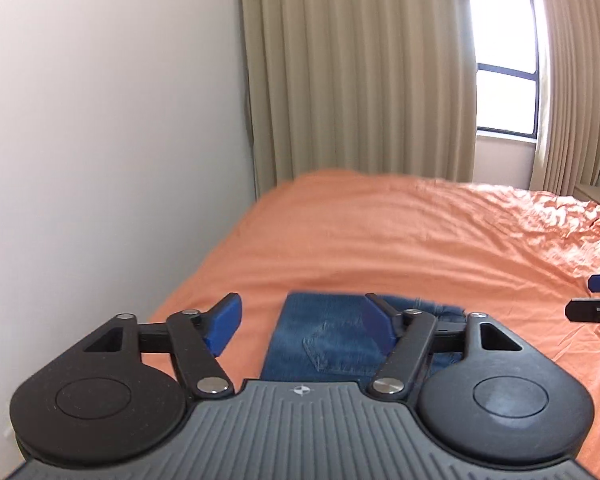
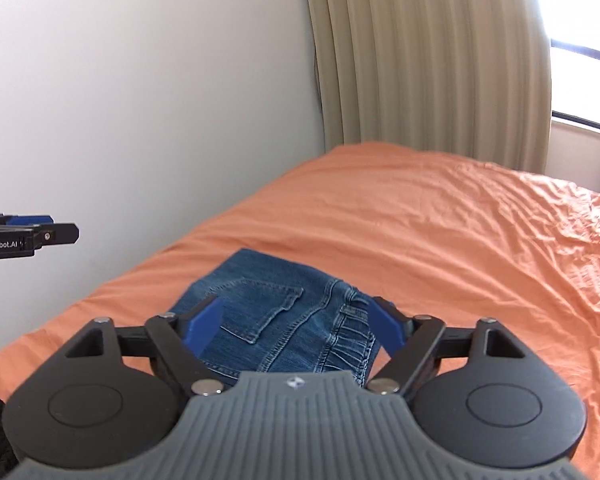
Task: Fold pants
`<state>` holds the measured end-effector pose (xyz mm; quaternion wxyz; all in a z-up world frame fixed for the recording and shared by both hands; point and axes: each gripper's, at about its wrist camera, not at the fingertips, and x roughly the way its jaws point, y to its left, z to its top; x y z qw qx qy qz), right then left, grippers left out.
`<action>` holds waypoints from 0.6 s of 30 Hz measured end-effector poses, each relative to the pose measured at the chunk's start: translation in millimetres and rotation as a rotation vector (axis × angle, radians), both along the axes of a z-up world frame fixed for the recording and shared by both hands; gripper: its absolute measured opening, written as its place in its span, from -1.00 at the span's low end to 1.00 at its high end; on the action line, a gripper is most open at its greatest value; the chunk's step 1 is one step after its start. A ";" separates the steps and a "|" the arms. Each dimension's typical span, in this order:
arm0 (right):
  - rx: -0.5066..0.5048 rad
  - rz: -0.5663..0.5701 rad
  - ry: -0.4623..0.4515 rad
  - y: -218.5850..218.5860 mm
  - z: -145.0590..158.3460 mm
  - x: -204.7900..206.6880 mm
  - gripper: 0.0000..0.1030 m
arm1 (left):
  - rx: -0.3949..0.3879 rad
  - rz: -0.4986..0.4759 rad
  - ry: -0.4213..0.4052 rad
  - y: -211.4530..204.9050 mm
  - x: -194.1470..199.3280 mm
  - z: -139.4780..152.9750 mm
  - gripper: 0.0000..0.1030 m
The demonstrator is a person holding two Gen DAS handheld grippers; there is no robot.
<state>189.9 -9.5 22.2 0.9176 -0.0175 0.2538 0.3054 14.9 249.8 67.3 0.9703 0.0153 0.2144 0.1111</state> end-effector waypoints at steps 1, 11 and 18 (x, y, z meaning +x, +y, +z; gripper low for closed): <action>0.008 -0.001 -0.018 -5.5 5.3 -10.8 0.56 | 0.023 0.002 -0.024 -9.3 -8.9 6.0 0.86; 0.067 -0.070 -0.112 -47.2 23.4 -98.8 0.58 | 0.155 0.057 -0.086 -79.8 -70.1 26.5 0.94; 0.050 -0.115 -0.061 -53.4 2.9 -129.8 0.58 | 0.015 0.103 -0.042 -79.1 -84.1 0.0 0.94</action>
